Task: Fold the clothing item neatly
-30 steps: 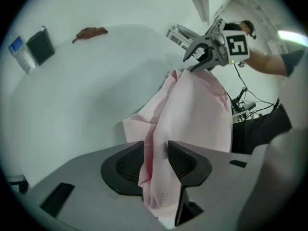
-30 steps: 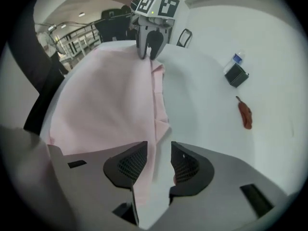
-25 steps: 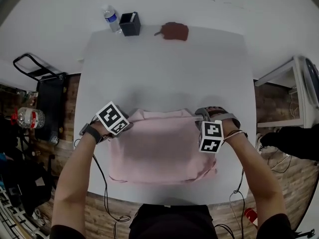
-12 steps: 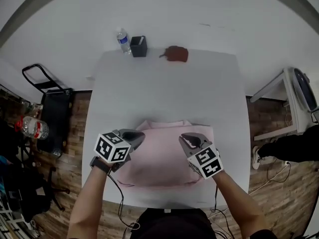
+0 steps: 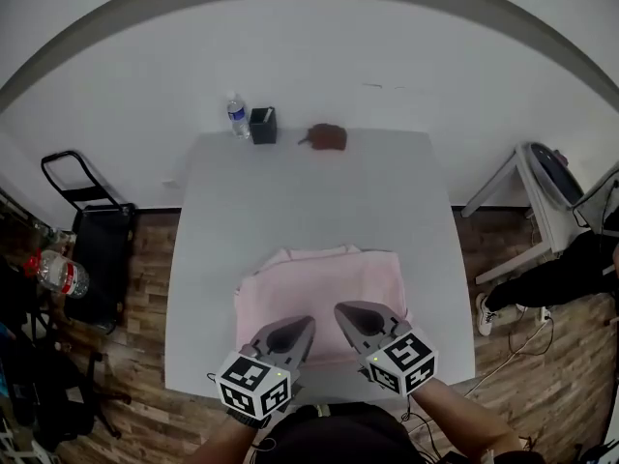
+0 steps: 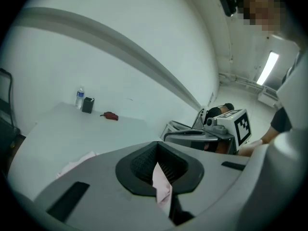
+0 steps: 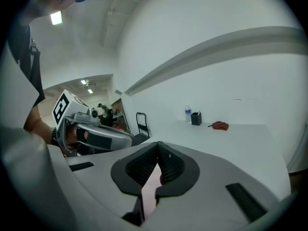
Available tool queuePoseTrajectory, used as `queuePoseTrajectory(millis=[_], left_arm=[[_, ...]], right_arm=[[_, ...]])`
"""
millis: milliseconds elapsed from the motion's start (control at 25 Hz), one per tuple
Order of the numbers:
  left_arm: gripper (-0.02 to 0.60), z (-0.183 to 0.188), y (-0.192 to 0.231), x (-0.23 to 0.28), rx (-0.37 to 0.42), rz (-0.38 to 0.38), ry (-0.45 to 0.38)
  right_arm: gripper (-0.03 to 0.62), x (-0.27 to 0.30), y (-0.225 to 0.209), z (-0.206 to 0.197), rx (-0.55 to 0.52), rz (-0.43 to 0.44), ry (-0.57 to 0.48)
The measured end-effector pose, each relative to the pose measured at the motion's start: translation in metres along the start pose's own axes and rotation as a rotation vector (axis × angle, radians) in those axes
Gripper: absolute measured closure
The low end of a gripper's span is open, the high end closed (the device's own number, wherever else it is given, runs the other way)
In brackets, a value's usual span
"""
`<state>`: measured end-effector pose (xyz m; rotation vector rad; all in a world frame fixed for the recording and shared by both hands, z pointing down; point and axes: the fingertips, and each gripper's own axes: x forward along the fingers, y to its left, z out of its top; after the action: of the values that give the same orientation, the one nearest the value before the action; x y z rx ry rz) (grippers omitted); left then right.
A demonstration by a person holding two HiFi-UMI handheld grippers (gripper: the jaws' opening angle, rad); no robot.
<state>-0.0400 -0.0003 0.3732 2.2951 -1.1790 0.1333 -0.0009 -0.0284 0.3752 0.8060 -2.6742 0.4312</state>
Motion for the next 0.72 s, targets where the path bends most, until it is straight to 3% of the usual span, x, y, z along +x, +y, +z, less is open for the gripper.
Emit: queuePoseTrajectory(millis=[240,720], left_arm=[[0.575,0.007,-0.017,-0.019,-0.015,0.045,-0.083],[0.575,0.017,-0.017,-0.022,0.016,0.069,-0.109]], right_arm=[[0.58,-0.009,0.027,0.003,0.014,0.0,-0.021],[0.58,-0.008,0.036,0.005,0.027,0.004,-0.017]])
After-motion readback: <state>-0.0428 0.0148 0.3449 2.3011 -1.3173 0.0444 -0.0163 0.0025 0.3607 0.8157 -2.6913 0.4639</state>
